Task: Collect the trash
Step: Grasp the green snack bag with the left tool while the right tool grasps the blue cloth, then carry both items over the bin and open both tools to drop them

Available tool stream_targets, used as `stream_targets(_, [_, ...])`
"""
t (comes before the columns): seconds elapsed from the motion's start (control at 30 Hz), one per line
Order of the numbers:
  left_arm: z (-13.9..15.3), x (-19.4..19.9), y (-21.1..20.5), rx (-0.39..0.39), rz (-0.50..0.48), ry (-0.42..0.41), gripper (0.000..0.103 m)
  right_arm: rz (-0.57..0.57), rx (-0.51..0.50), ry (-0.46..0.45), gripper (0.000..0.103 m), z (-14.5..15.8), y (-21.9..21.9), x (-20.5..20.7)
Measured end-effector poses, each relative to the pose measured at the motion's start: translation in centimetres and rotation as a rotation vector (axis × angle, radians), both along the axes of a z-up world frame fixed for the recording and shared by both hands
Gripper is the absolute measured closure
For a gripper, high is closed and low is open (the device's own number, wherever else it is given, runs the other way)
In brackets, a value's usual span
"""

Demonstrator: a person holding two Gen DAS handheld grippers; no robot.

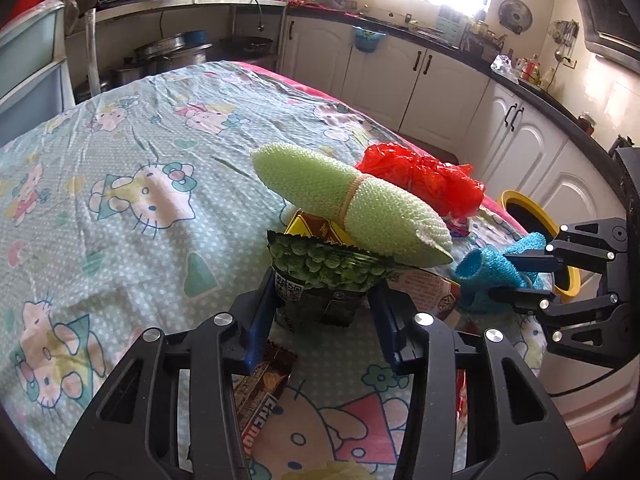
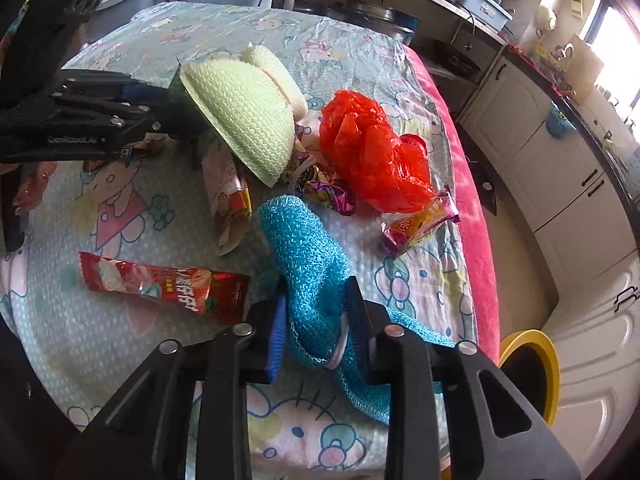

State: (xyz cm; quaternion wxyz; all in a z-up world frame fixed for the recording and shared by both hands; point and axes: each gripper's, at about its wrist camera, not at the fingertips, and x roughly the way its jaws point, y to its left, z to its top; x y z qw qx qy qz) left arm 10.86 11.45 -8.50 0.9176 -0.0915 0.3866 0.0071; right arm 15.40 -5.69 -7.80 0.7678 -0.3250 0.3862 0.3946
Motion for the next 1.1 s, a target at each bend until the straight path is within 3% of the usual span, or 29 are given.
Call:
stream_targets(0.3, [1.8, -1.2, 0.6, 0.006, -0.006, -0.035, 0.075, -0.046, 0.098, 0.011, 0.08, 1.9, -1.1, -1.1])
stream_targets(0.6, [4.9, -3.3, 1.0, 0.032, 0.001, -0.079, 0.075, -0.095, 0.206, 0.009, 0.081, 4.4, -1.9, -2.3])
stream_targets(1.1, [10.0, -3.0, -3.3, 0.048, -0.079, -0.191, 0.075, -0.199, 0.403, -0.048, 0.081, 10.1, -5.8, -2.8])
